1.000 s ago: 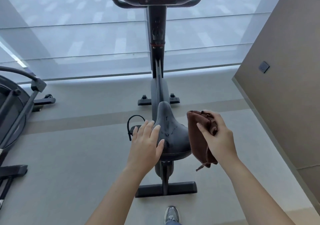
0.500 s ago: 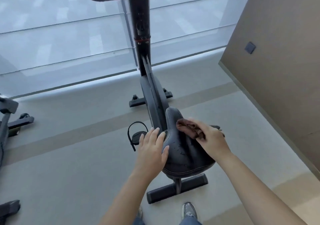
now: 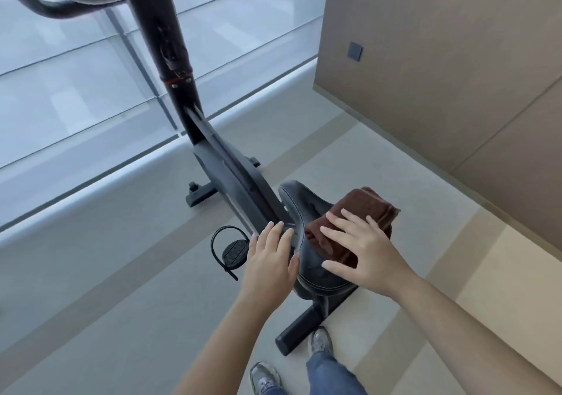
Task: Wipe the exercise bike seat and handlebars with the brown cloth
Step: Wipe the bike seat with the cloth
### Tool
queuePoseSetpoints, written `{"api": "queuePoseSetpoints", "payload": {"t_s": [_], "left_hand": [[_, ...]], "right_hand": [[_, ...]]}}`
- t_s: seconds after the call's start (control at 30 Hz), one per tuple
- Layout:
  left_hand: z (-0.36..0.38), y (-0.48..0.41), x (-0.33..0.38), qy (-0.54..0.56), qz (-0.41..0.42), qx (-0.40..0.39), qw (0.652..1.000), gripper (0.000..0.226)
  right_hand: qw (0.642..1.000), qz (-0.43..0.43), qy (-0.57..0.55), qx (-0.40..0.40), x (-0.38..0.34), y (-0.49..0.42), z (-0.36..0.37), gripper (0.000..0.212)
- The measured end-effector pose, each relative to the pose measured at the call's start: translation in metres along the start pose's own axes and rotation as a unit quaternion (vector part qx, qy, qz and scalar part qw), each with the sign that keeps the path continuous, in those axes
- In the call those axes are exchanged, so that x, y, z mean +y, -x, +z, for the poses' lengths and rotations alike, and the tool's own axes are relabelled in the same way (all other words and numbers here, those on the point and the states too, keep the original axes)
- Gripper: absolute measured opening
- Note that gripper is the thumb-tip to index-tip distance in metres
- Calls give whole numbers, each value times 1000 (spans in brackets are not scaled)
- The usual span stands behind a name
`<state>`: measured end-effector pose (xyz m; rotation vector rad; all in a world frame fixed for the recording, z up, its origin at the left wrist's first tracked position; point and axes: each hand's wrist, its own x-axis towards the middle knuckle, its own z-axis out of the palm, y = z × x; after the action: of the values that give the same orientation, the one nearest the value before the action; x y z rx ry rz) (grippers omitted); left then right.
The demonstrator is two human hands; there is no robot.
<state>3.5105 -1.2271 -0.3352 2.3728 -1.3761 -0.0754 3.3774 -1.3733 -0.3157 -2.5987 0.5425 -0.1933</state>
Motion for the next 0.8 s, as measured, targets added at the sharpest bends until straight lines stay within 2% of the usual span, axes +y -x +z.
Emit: {"api": "queuePoseSetpoints", "payload": {"t_s": [0.1, 0.23, 0.4, 0.53, 0.63, 0.8], "left_hand": [[0, -10, -1, 5, -7, -8, 1000, 42], [0, -22, 0, 10, -21, 6, 1000, 42], [0, -33, -9, 6, -45, 18, 999, 41], [0, -40, -17, 5, -64, 24, 998, 42], [0, -43, -27, -5, -73, 36, 997, 43], [0, -45, -35, -13, -91, 45, 995, 42]], "right_hand": [[1000, 5, 22, 12, 8, -12, -8, 58], [990, 14, 127, -59, 20, -31, -1, 64], [987, -12, 161, -23, 19, -47, 9, 61], [990, 12, 132, -49, 10, -97, 24, 65], [992, -5, 107, -70, 5, -134, 38, 68], [995, -10, 70, -70, 6, -136, 34, 60]]}}
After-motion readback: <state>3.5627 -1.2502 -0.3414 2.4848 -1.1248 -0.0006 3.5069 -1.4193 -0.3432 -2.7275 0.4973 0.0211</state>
